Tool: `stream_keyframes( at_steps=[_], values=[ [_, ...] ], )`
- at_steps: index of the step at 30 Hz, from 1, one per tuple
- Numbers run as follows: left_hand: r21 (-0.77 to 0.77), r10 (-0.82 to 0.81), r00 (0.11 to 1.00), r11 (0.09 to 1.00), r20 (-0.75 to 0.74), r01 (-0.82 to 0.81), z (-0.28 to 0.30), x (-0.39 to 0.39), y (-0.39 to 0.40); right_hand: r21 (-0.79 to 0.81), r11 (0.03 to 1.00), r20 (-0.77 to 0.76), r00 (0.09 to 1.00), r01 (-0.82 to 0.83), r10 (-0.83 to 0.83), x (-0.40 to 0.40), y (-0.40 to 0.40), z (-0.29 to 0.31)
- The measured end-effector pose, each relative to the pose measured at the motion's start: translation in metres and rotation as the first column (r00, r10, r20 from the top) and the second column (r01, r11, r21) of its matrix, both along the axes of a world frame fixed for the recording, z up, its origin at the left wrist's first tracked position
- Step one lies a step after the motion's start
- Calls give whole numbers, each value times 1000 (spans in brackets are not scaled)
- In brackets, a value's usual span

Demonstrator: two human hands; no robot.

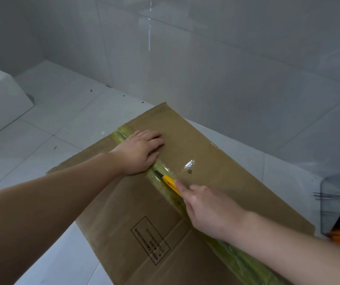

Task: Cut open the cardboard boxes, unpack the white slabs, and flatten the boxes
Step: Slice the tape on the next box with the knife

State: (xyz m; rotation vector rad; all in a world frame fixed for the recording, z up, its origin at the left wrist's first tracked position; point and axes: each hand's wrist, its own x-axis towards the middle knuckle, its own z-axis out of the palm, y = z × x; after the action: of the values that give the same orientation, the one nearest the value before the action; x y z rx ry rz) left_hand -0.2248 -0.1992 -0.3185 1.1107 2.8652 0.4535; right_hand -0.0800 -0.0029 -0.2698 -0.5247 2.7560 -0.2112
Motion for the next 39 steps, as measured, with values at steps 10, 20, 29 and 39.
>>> stream_keyframes(
  at_steps=[10,20,29,39],
  values=[
    [12,-171,985,985,32,171,26,25,-3,61,998,12,1000,-1,0,24,20,4],
    [-166,-147,967,969,210,184,26,37,19,89,992,5,996,91,-92,38,23,5],
    [-30,-104,961,993,258,116,19,54,8,120,987,-47,994,106,-101,32,13,11],
    [-173,-125,975,972,184,157,30,80,23,65,994,-110,991,87,-80,57,27,12]
  ],
)
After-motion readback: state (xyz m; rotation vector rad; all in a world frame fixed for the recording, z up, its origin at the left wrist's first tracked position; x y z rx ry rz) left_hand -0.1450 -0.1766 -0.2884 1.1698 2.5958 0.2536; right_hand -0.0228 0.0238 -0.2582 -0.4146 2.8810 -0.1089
